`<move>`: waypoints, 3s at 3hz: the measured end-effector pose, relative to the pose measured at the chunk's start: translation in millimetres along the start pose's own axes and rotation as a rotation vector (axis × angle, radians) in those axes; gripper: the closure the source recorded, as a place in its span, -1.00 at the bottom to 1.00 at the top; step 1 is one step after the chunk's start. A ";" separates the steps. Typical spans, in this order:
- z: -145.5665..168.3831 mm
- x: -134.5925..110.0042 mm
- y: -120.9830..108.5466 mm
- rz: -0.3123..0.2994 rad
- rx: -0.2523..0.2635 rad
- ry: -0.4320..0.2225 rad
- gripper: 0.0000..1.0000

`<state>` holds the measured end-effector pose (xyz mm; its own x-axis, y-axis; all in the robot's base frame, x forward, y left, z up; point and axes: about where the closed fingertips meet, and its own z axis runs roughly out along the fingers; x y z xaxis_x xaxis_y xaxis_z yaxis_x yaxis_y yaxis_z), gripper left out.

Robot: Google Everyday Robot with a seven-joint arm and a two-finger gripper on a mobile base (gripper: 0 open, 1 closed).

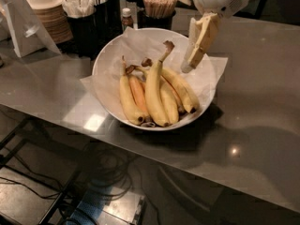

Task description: Pick banana from white bowl

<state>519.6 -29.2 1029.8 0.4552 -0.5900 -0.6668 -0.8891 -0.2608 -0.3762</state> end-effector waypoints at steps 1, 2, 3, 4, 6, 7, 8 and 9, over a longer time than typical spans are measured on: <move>20.4 -1.3 -11.9 -0.012 -0.037 -0.109 -1.00; 46.1 13.2 -14.5 0.031 -0.098 -0.189 -1.00; 72.2 40.9 -10.0 0.121 -0.154 -0.225 -1.00; 86.8 70.8 -4.4 0.219 -0.174 -0.224 -1.00; 92.1 62.3 10.3 0.231 -0.212 -0.250 -1.00; 93.9 62.4 11.0 0.233 -0.215 -0.251 -0.63; 93.9 62.4 11.0 0.233 -0.214 -0.251 -0.16; 93.9 62.4 11.0 0.233 -0.214 -0.251 0.31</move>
Offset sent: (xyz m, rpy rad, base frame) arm 0.0316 0.0371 -0.0641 0.1692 0.2518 0.1719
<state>542.7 2.9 923.7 0.2143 -0.4537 -0.8650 -0.9476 -0.3114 -0.0714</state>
